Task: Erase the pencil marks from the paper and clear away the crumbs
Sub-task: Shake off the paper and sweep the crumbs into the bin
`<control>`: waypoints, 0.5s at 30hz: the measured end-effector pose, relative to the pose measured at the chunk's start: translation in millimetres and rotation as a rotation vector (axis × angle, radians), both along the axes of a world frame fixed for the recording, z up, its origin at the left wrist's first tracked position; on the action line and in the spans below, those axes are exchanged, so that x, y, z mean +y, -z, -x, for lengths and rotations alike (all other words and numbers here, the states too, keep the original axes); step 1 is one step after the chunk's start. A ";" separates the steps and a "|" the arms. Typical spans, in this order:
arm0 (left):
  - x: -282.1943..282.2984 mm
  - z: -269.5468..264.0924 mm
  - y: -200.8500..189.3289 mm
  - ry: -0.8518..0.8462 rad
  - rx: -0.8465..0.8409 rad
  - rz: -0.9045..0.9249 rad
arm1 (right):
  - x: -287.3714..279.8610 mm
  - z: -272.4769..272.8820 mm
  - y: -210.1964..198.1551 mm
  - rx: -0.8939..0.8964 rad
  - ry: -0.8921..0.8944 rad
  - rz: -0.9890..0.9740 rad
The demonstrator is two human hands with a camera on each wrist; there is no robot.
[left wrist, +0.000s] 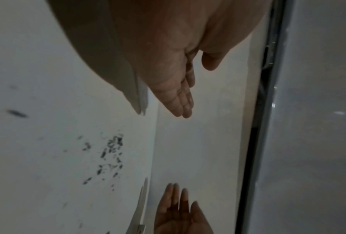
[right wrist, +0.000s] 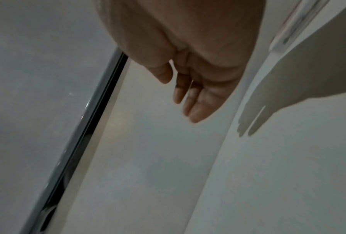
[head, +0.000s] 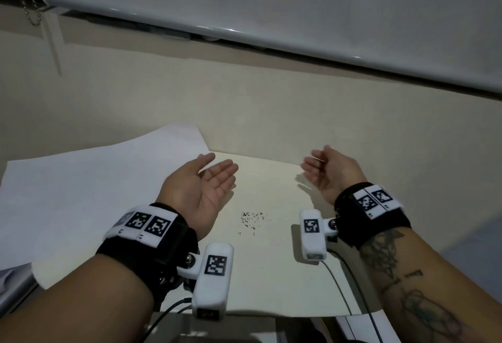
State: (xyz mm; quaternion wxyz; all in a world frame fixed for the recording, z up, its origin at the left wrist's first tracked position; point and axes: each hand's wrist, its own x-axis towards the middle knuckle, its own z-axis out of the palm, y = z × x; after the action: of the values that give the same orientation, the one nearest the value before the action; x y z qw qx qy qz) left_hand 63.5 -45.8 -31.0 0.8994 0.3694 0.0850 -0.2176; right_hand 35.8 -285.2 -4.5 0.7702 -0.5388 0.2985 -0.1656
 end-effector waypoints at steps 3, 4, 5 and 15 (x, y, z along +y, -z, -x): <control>-3.7 0.4 -16.2 -0.002 -0.093 -0.129 | -17.4 5.6 8.9 -0.008 0.125 0.084; -5.2 0.3 -17.9 0.004 -0.102 -0.183 | -16.7 7.3 12.9 0.004 0.121 0.083; -6.6 0.6 -17.6 0.015 -0.094 -0.236 | -13.7 8.7 16.8 0.030 0.102 0.065; -15.3 2.9 -1.7 -0.003 -0.042 -0.325 | 47.1 23.3 22.4 0.236 -0.538 -0.088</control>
State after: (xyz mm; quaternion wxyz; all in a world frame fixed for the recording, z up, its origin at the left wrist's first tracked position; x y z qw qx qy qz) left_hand 60.6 -61.1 -29.3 0.8298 0.5144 0.1007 -0.1916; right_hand 12.6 -238.1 -26.9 0.7689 -0.5803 0.2395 0.1212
